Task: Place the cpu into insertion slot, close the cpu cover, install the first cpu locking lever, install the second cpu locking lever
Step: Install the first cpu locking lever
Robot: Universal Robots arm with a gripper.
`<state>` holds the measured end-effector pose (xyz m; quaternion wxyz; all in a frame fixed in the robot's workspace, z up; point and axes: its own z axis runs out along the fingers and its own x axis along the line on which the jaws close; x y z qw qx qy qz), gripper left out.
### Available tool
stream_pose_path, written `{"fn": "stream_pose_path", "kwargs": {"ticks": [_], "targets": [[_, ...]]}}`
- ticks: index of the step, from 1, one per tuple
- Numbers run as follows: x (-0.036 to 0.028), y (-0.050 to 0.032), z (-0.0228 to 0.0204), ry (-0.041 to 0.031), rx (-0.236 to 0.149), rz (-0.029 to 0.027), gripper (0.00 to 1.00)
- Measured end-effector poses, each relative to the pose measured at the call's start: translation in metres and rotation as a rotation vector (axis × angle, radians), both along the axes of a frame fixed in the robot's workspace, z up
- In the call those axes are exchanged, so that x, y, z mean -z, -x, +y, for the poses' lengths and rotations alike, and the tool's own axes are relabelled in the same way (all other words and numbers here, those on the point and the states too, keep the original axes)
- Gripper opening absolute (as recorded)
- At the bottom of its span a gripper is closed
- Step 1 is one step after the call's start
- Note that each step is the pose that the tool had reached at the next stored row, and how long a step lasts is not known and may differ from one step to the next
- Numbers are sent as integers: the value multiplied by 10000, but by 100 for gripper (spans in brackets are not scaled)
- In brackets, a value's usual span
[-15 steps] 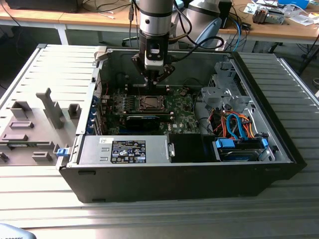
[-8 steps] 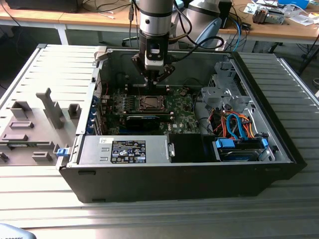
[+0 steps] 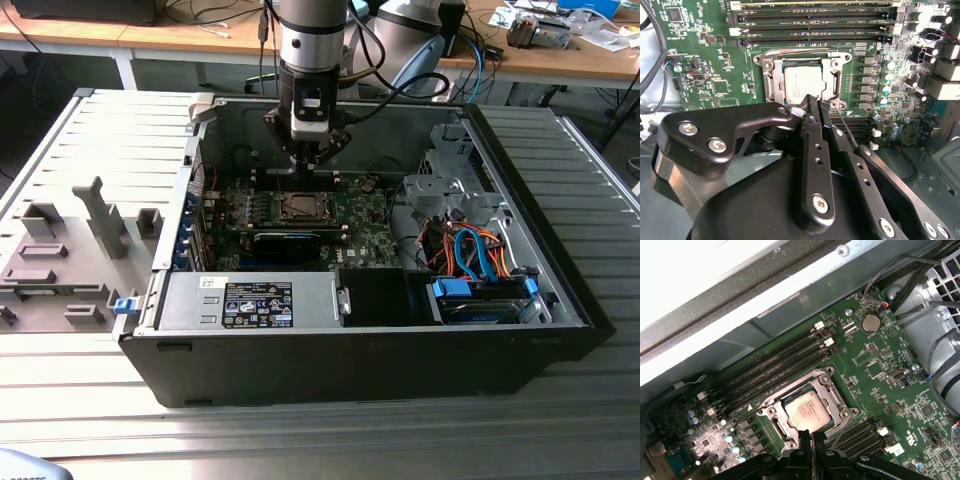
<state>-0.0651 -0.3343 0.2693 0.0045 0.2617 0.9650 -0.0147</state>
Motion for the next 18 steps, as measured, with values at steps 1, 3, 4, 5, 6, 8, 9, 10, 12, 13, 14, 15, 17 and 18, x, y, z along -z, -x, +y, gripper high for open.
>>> {"fn": "stream_pose_path", "kwargs": {"ticks": [1,3,4,5,6,8,9,10,12,13,14,15,17,18], "targets": [[0,0,0,0,-6,0,16],[0,0,0,0,-24,0,16],[0,0,0,0,-32,1,16],[0,0,0,0,-37,0,16],[0,0,0,0,-43,0,16],[0,0,0,0,-57,0,16],[0,0,0,0,-63,0,16],[0,0,0,0,-71,0,16],[1,0,0,0,-86,0,16],[1,0,0,0,-91,0,16],[1,0,0,0,-100,0,16],[1,0,0,0,-109,0,16],[1,0,0,0,-123,0,16],[1,0,0,-1,-129,0,16]]}}
